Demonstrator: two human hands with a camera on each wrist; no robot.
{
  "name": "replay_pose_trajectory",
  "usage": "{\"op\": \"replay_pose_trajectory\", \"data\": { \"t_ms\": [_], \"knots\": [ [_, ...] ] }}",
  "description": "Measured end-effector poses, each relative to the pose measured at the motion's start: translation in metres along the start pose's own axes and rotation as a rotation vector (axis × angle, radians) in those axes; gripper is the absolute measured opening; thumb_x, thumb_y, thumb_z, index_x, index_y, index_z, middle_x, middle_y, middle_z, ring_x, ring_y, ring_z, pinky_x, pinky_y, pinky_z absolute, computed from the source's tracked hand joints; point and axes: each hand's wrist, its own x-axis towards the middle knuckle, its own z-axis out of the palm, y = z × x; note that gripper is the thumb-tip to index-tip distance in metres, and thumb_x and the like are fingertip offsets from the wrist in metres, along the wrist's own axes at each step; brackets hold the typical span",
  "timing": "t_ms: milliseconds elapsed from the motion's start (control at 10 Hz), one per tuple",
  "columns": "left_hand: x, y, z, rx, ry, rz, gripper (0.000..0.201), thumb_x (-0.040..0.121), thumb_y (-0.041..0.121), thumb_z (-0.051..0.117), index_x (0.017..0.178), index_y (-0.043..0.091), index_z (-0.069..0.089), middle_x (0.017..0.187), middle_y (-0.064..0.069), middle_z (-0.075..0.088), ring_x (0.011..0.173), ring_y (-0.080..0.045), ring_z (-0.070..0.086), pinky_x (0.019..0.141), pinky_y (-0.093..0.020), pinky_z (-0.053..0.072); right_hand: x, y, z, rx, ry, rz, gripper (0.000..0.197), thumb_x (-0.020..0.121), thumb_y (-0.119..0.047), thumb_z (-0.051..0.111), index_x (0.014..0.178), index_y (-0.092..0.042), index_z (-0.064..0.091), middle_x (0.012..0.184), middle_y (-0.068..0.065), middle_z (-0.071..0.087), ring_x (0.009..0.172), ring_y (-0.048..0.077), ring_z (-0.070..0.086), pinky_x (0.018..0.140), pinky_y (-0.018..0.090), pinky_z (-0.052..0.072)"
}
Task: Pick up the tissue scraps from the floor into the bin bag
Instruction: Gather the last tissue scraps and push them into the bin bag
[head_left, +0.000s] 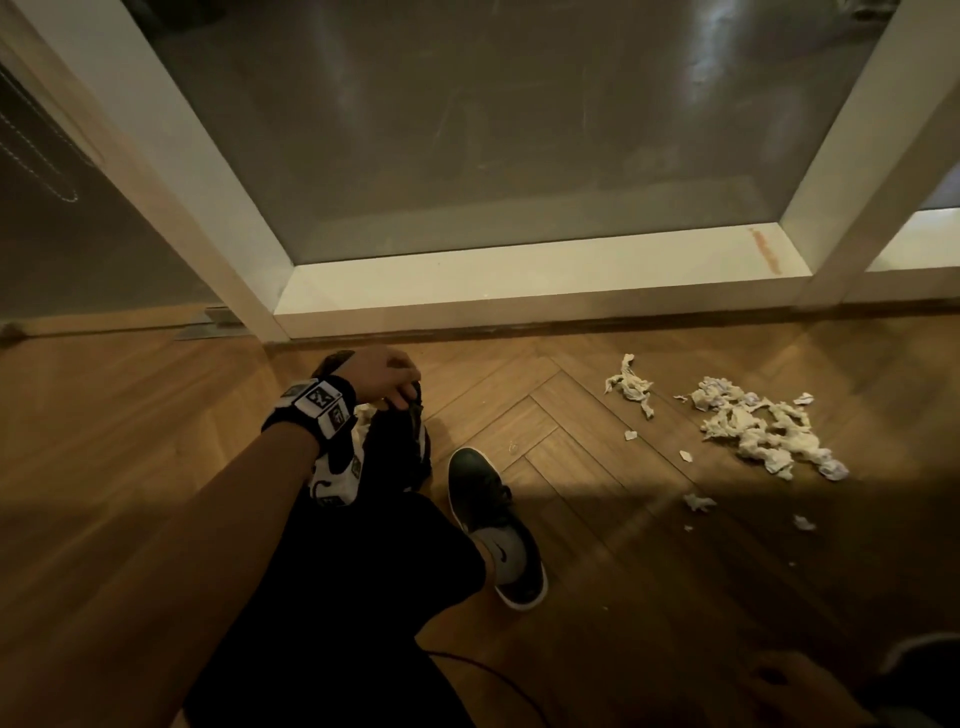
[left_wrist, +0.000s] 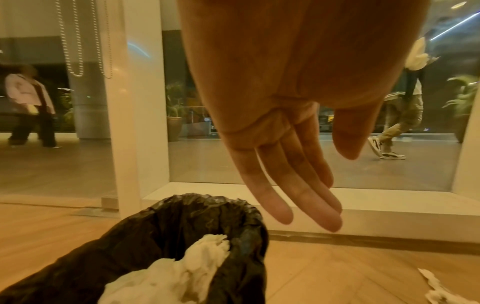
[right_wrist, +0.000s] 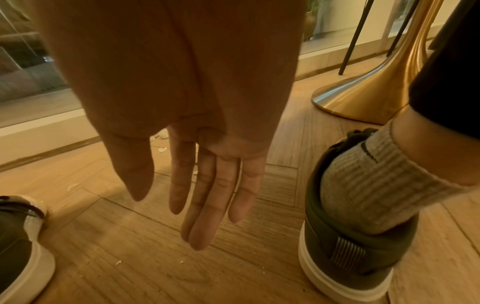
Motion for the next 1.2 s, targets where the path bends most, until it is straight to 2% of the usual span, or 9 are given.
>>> {"op": "replay_pose_trajectory", "data": {
  "t_ms": [100, 200, 500, 600, 800, 900, 1000, 1100, 1200],
  "knots": [
    [-0.002, 0.016, 0.012, 0.007, -0.004, 0.05, 0.018, 0.096, 0.026, 0.054, 0.097, 0.011, 0.064, 0.088, -0.007, 0.073, 0.069, -0.017, 0.069, 0.061, -0.026, 0.051, -0.018, 0.0, 0.009, -0.019, -0.021, -0.06, 0.039, 0.059, -0.049, 0.083, 0.081, -0.022, 0.067, 0.109, 0.006, 0.064, 0.089, 0.012, 0.063, 0.08, 0.023, 0.053],
    [-0.003, 0.044, 0.031, 0.048, -0.047, 0.114, 0.017, 0.095, 0.025, 0.055, 0.097, 0.012, 0.066, 0.083, -0.003, 0.074, 0.067, -0.014, 0.069, 0.06, -0.026, 0.051, -0.019, -0.002, 0.005, 0.061, 0.062, 0.001, 0.021, 0.077, -0.023, 0.077, 0.089, -0.01, 0.067, 0.097, 0.01, 0.066, 0.076, 0.015, 0.07, 0.06, 0.016, 0.05],
    [0.004, 0.129, 0.119, 0.297, -0.215, 0.362, 0.016, 0.097, 0.022, 0.052, 0.094, 0.014, 0.066, 0.076, 0.001, 0.072, 0.061, -0.01, 0.067, 0.069, -0.03, 0.056, -0.02, -0.032, -0.038, 0.223, 0.152, -0.049, 0.014, 0.086, -0.01, 0.064, 0.077, -0.019, 0.067, 0.088, 0.005, 0.068, 0.063, 0.006, 0.064, 0.059, 0.013, 0.048],
    [0.026, 0.158, 0.146, 0.339, -0.246, 0.37, 0.016, 0.097, 0.022, 0.051, 0.096, 0.015, 0.064, 0.077, 0.001, 0.071, 0.062, -0.01, 0.067, 0.068, -0.028, 0.054, -0.015, -0.027, -0.058, 0.25, 0.203, -0.037, 0.016, 0.086, -0.01, 0.063, 0.078, -0.024, 0.064, 0.091, 0.002, 0.066, 0.077, 0.014, 0.061, 0.076, 0.027, 0.051],
    [0.085, 0.19, 0.213, 0.43, -0.386, 0.33, 0.017, 0.096, 0.023, 0.05, 0.095, 0.015, 0.065, 0.082, 0.001, 0.071, 0.068, -0.012, 0.068, 0.065, -0.025, 0.054, 0.026, -0.022, -0.095, 0.195, 0.294, -0.022, 0.012, 0.091, -0.021, 0.058, 0.095, -0.032, 0.055, 0.108, 0.001, 0.062, 0.104, 0.016, 0.059, 0.088, 0.023, 0.043],
    [0.113, 0.196, 0.255, 0.414, -0.419, 0.317, 0.018, 0.095, 0.025, 0.05, 0.097, 0.015, 0.066, 0.09, 0.0, 0.07, 0.073, -0.013, 0.068, 0.069, -0.027, 0.055, 0.05, -0.015, -0.105, 0.19, 0.33, -0.005, 0.037, 0.09, -0.033, 0.056, 0.124, -0.045, 0.05, 0.138, 0.005, 0.049, 0.126, 0.017, 0.047, 0.107, 0.024, 0.029],
    [0.139, 0.197, 0.283, 0.364, -0.402, 0.303, 0.019, 0.095, 0.026, 0.05, 0.098, 0.015, 0.065, 0.096, -0.001, 0.069, 0.075, -0.012, 0.067, 0.074, -0.029, 0.054, 0.087, -0.006, -0.111, 0.22, 0.397, 0.011, 0.107, 0.081, -0.041, 0.055, 0.062, -0.072, -0.046, 0.156, 0.009, 0.015, 0.144, 0.023, 0.02, 0.114, 0.019, -0.007],
    [0.158, 0.195, 0.312, 0.313, -0.382, 0.258, 0.013, 0.093, 0.026, 0.05, 0.096, 0.022, 0.062, 0.101, 0.003, 0.064, 0.077, -0.01, 0.065, 0.072, -0.026, 0.051, 0.113, 0.003, -0.118, 0.135, 0.4, 0.115, 0.08, 0.09, -0.032, 0.056, 0.148, -0.037, 0.002, 0.157, 0.01, 0.001, 0.146, 0.025, 0.007, 0.119, 0.032, 0.01],
    [0.177, 0.196, 0.339, 0.339, -0.367, 0.268, 0.01, 0.091, 0.024, 0.051, 0.095, 0.028, 0.059, 0.107, 0.006, 0.06, 0.087, -0.01, 0.061, 0.069, -0.019, 0.044, 0.129, 0.001, -0.128, 0.058, 0.408, 0.132, 0.073, 0.09, -0.032, 0.055, 0.148, -0.031, 0.01, 0.154, 0.012, 0.011, 0.143, 0.025, 0.018, 0.116, 0.031, 0.019]
  ]
}}
